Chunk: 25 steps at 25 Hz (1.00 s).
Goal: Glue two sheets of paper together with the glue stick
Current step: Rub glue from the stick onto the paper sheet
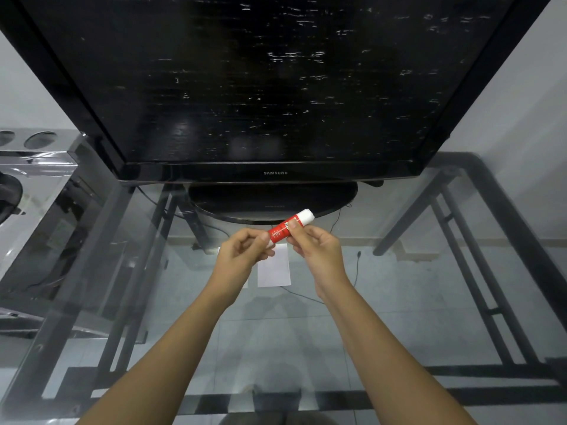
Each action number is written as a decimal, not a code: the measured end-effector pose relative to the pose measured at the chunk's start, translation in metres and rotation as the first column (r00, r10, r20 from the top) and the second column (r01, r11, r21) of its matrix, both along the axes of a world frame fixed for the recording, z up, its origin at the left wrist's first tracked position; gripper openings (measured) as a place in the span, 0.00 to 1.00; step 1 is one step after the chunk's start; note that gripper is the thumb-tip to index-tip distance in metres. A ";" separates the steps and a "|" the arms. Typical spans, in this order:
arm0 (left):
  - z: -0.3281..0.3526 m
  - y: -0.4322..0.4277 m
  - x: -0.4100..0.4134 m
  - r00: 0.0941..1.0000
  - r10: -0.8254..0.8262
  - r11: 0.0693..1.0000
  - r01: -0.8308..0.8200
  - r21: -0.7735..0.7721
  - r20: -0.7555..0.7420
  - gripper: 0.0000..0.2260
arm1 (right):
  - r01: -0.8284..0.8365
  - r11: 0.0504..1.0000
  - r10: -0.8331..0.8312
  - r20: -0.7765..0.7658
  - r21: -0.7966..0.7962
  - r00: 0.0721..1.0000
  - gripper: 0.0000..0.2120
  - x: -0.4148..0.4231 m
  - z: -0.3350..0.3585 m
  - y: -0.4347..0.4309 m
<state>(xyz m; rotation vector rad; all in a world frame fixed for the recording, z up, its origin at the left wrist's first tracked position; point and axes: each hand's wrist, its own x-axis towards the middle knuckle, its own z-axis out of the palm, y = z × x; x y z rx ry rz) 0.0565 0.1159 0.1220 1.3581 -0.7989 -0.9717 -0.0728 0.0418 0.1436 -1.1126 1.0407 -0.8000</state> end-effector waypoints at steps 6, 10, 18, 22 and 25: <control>0.006 0.000 0.005 1.000 0.023 0.995 -0.021 -0.098 0.021 0.10 | 0.010 1.000 -0.010 0.004 0.018 1.000 0.08 0.003 0.000 0.000; 0.005 0.001 0.004 0.998 0.039 0.998 -0.037 -0.051 0.040 0.16 | 0.023 1.000 -0.023 0.000 0.012 1.000 0.08 0.003 -0.002 -0.001; 0.002 0.001 0.007 0.995 0.009 0.999 -0.005 -0.039 0.101 0.13 | -0.001 1.000 0.001 -0.037 -0.019 0.999 0.07 0.004 -0.006 -0.003; -0.008 -0.002 0.012 0.999 0.017 1.000 -0.016 -0.019 0.046 0.13 | -0.139 0.989 0.135 -0.087 -0.042 0.987 0.11 0.007 -0.018 -0.011; -0.023 0.001 0.020 0.994 0.102 0.993 -0.100 0.065 -0.032 0.12 | -0.312 0.939 0.242 -0.364 -0.147 0.900 0.21 0.004 -0.051 -0.023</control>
